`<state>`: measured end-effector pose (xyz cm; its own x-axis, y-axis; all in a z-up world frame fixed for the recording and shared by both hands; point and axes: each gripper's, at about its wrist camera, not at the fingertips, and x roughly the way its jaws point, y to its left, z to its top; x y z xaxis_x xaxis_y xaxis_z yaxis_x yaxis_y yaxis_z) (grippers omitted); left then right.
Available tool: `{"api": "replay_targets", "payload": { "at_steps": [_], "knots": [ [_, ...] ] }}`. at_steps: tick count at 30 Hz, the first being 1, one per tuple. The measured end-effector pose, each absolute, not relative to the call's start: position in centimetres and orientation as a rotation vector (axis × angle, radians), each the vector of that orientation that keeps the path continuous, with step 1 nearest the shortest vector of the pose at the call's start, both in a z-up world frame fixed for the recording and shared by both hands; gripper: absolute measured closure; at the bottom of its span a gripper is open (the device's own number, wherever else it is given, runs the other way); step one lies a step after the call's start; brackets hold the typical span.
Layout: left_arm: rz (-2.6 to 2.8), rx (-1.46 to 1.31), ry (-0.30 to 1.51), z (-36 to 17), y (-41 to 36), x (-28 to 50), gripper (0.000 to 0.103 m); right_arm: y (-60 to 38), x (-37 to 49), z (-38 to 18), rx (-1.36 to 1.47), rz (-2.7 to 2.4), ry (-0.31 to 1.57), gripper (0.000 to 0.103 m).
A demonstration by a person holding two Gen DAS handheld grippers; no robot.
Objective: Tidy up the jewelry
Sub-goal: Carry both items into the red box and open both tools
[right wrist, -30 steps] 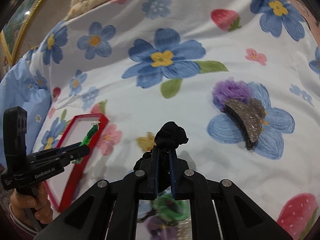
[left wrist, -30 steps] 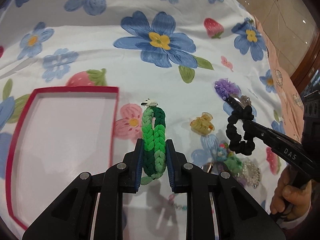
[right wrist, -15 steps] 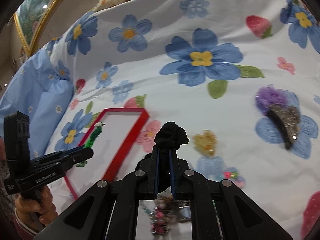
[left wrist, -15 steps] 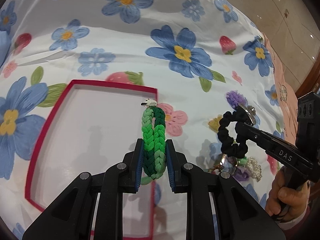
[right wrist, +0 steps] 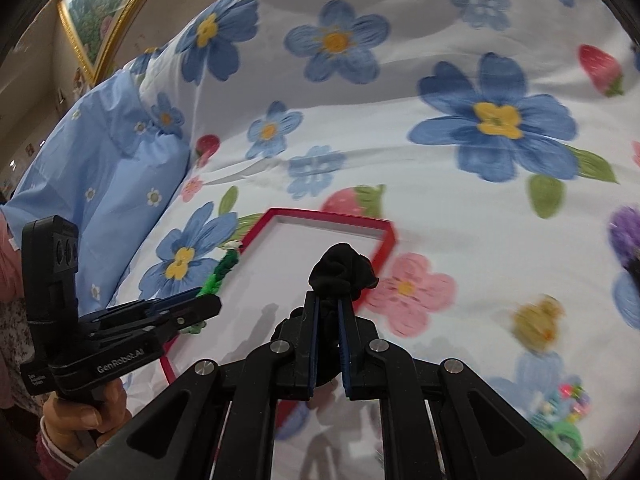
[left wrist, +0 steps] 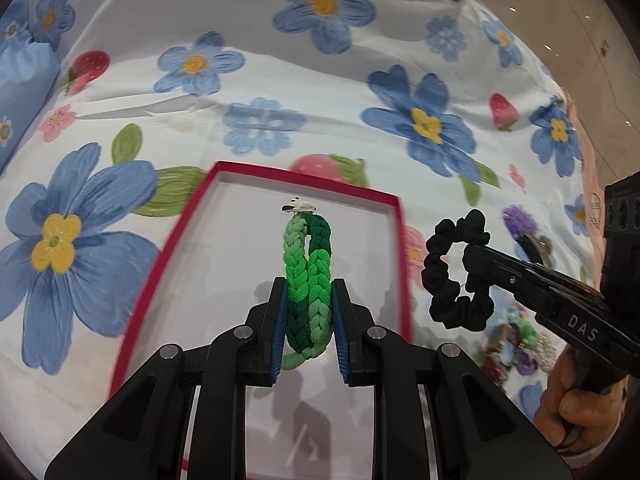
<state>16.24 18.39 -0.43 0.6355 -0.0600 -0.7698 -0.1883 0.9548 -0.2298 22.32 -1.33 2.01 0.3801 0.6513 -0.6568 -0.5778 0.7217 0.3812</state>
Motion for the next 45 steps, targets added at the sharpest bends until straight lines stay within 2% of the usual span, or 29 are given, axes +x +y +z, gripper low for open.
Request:
{"api": "replay_targets", "payload": {
  "at_steps": [9, 19, 28, 31, 32, 33, 34, 45],
  "knots": [
    [0.117, -0.300, 0.930, -3.2, 21.8, 20.2, 0.084, 4.7, 25.5, -0.5, 0.038, 0.825, 0.932, 0.094],
    [0.134, -0.284, 0.988, -5.9, 22.4, 22.6, 0.083, 7.2, 28.0, -3.6, -0.030, 0.809, 0.995, 0.094],
    [0.159, -0.268, 1.019, -7.0, 22.3, 22.8, 0.080, 7.3, 28.5, -4.7, -0.065, 0.783, 1.010, 0.089],
    [0.168, -0.262, 1.016, -6.8, 22.3, 22.7, 0.073, 7.3, 28.5, -4.5, -0.062, 0.780, 1.012, 0.085],
    [0.170, -0.263, 1.011, -6.6, 22.3, 22.5, 0.069, 7.3, 28.5, -4.5, -0.063, 0.780, 1.013, 0.081],
    [0.173, -0.263, 1.009, -6.5, 22.4, 22.5, 0.067, 7.2, 28.5, -4.4, -0.060, 0.779, 1.014, 0.072],
    [0.177, -0.264, 1.007, -6.3, 22.4, 22.3, 0.063, 7.0, 28.4, -4.2, -0.054, 0.780, 1.011, 0.068],
    [0.164, -0.327, 0.941, -3.4, 21.1, 18.4, 0.053, 3.3, 26.0, -1.1, 0.027, 0.785, 0.950, 0.067]
  ]
}}
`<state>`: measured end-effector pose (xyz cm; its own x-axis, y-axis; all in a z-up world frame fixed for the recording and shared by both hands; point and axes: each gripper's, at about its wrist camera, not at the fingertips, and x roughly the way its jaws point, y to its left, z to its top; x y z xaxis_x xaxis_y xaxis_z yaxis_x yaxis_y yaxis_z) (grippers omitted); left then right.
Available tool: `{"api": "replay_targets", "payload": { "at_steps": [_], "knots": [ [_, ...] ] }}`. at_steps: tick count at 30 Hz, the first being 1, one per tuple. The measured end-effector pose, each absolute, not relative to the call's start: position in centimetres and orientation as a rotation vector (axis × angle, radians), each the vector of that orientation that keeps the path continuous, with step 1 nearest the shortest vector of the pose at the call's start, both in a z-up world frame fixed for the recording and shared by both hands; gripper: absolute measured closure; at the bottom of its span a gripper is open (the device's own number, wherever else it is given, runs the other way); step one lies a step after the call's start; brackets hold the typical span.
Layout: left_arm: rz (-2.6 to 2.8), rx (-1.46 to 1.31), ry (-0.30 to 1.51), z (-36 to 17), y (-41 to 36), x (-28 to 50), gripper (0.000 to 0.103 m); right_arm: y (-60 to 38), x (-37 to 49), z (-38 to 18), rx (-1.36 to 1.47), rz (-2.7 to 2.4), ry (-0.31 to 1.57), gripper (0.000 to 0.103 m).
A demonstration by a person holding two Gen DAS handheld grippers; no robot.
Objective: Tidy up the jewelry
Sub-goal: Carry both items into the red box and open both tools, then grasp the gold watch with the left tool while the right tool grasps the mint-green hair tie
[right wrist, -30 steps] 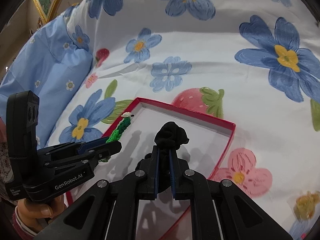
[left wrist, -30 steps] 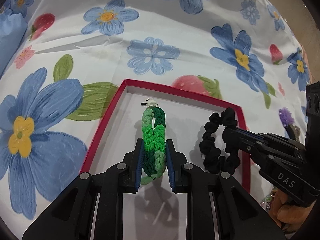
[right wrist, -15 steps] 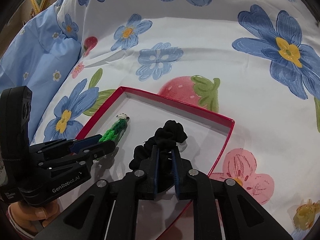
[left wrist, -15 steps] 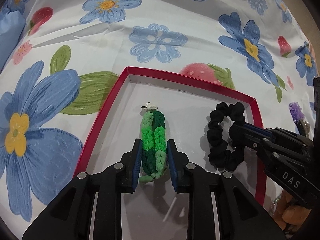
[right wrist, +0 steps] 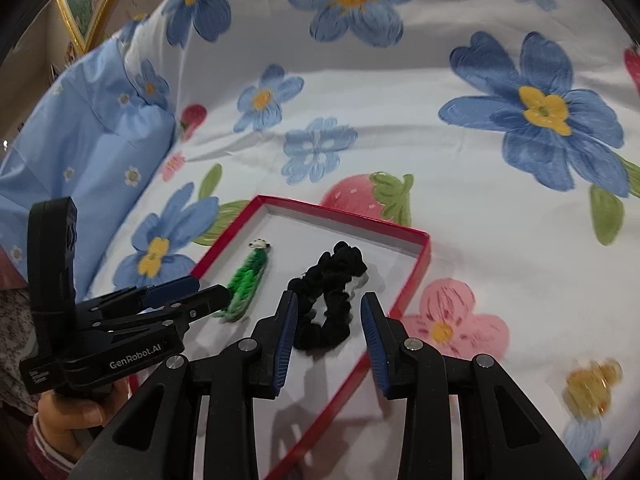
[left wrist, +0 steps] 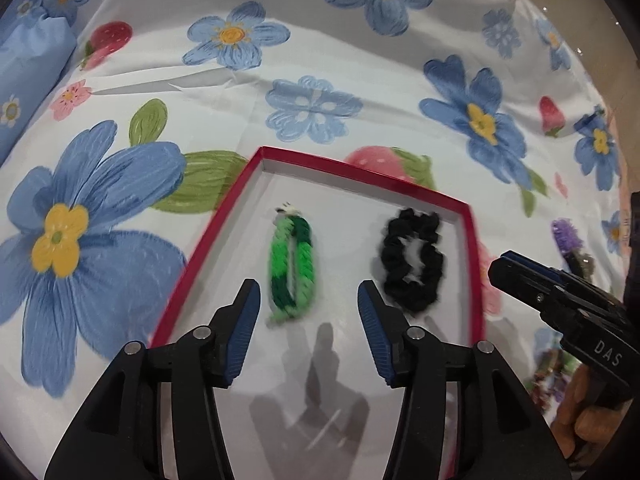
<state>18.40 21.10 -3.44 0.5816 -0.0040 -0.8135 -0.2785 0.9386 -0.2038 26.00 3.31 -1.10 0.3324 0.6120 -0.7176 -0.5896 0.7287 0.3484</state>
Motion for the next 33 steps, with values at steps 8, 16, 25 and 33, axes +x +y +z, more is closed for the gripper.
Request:
{"api": "replay_targets", "payload": {
  "at_steps": [8, 16, 25, 33],
  "knots": [
    [0.112, -0.390, 0.908, -2.0, 17.7, 14.2, 0.050, -1.5, 23.0, 0.4, 0.086, 0.766, 0.925, 0.064],
    [0.017, -0.367, 0.896, -0.2, 13.2, 11.8, 0.050, -8.4, 20.2, 1.8, 0.152, 0.692, 0.884, 0.063],
    [-0.060, -0.325, 0.882, 1.1, 9.1, 10.6, 0.050, -15.7, 18.1, 2.2, 0.173, 0.570, 0.860, 0.062],
    [-0.111, -0.296, 0.920, 0.2, 6.2, 10.6, 0.049, -21.1, 16.5, 1.0, 0.201, 0.472, 0.868, 0.062]
  ]
}}
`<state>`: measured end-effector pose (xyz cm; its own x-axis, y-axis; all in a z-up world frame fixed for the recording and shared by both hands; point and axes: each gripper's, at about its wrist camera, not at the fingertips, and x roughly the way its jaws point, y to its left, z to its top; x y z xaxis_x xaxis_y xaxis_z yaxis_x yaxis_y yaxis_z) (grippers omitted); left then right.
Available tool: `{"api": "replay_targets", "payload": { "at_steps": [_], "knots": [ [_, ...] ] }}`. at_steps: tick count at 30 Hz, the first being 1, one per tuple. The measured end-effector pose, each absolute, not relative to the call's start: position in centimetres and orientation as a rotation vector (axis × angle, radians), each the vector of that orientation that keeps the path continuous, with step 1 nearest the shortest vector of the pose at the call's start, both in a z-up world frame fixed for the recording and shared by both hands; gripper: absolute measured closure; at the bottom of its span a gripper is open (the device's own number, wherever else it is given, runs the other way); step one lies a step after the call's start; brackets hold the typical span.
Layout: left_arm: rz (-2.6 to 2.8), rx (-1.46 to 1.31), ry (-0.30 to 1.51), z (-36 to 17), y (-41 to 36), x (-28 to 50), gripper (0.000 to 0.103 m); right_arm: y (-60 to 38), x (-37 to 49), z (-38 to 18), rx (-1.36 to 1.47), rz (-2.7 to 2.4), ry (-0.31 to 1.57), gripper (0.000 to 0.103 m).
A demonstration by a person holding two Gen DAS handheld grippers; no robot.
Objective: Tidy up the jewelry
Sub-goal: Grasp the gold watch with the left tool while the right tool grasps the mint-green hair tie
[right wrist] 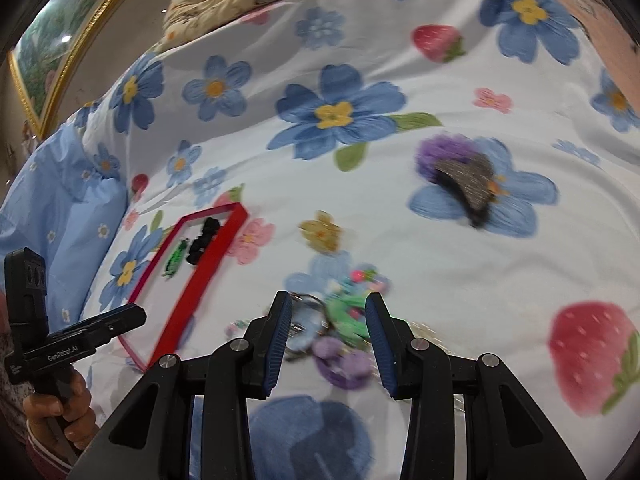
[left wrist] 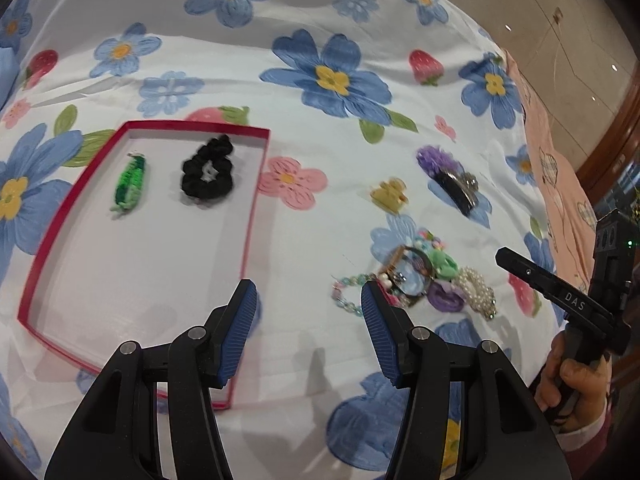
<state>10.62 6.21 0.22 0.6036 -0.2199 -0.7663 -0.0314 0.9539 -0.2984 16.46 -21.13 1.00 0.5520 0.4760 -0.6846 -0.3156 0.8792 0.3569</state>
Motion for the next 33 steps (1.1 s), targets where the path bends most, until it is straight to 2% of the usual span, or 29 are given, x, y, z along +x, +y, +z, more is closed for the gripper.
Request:
{"api": "replay_targets", "payload": {
  "at_steps": [20, 33],
  "knots": [
    [-0.186, -0.178, 0.996, -1.3, 2.2, 13.8, 0.049, -22.0, 16.6, -1.6, 0.146, 0.494, 0.948, 0.062],
    [-0.272, -0.032, 1.054, -3.4, -2.5, 19.5, 0.050, -20.4, 19.7, -3.6, 0.038, 0.532, 1.018, 0.065]
  ]
}}
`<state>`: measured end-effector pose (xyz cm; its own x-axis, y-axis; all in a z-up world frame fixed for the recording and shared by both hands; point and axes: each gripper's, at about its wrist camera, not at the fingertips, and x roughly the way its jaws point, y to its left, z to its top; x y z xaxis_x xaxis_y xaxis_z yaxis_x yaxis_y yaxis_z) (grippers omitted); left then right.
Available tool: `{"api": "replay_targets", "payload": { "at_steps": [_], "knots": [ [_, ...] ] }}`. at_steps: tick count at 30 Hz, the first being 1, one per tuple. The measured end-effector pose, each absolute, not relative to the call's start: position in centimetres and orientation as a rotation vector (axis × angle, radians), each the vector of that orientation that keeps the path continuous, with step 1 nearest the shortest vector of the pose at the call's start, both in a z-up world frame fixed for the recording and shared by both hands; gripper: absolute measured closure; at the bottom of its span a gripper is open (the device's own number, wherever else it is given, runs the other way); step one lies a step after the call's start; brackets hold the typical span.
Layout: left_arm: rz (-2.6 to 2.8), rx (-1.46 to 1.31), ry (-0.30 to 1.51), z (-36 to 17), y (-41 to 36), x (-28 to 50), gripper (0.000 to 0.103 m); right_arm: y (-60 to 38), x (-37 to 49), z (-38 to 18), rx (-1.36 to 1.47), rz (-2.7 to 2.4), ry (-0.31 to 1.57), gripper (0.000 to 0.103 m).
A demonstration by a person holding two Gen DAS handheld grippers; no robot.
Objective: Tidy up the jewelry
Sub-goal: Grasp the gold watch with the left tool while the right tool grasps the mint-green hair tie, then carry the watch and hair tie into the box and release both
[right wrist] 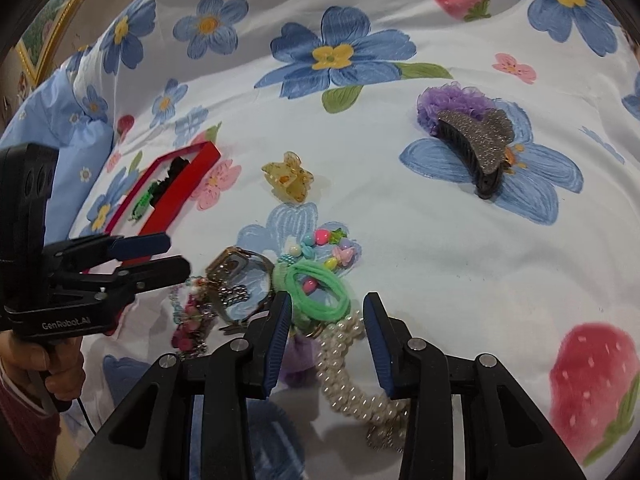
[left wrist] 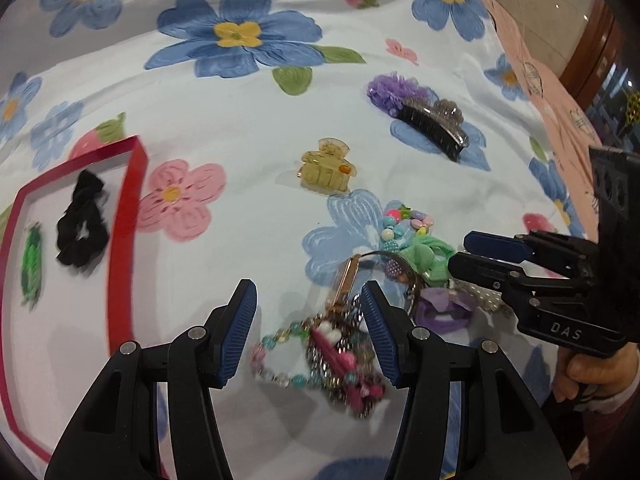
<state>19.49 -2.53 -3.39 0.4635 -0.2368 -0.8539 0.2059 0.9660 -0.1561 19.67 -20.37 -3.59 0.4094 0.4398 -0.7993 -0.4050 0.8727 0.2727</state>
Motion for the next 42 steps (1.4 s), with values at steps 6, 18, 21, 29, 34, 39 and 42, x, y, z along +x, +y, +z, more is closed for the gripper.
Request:
{"api": "replay_targets", "payload": {
  "at_steps": [6, 18, 21, 29, 34, 39, 42],
  "knots": [
    [-0.310, 0.016, 1.077, -4.5, -3.9, 20.4, 0.064, -20.0, 20.7, -4.0, -0.005, 0.551, 1.034, 0.071],
    [-0.339, 0.001, 1.061, -4.6, -3.6, 19.8, 0.096, -17.8, 21.6, -4.8, -0.146, 0.615, 1.084, 0.098],
    [-0.325, -0.043, 1.038, -3.8, -2.5, 19.3, 0.096, -18.1, 21.4, -4.3, -0.132, 0.613, 1.063, 0.099],
    [-0.250, -0.186, 0.970, -1.8, 2.0, 16.8, 0.096, -19.9, 20.3, -2.0, 0.068, 0.594, 0.980, 0.099],
    [-0.198, -0.240, 0.934, -1.0, 4.6, 14.9, 0.096, -18.7, 19.2, -1.1, 0.119, 0.617, 0.956, 0.099],
    [-0.145, -0.268, 0.908, -0.4, 7.1, 13.4, 0.096, -16.2, 18.5, -0.5, 0.128, 0.661, 0.946, 0.099],
    [-0.110, -0.280, 0.897, -0.2, 8.6, 12.6, 0.096, -14.5, 18.1, -0.2, 0.123, 0.691, 0.942, 0.099]
  ]
}}
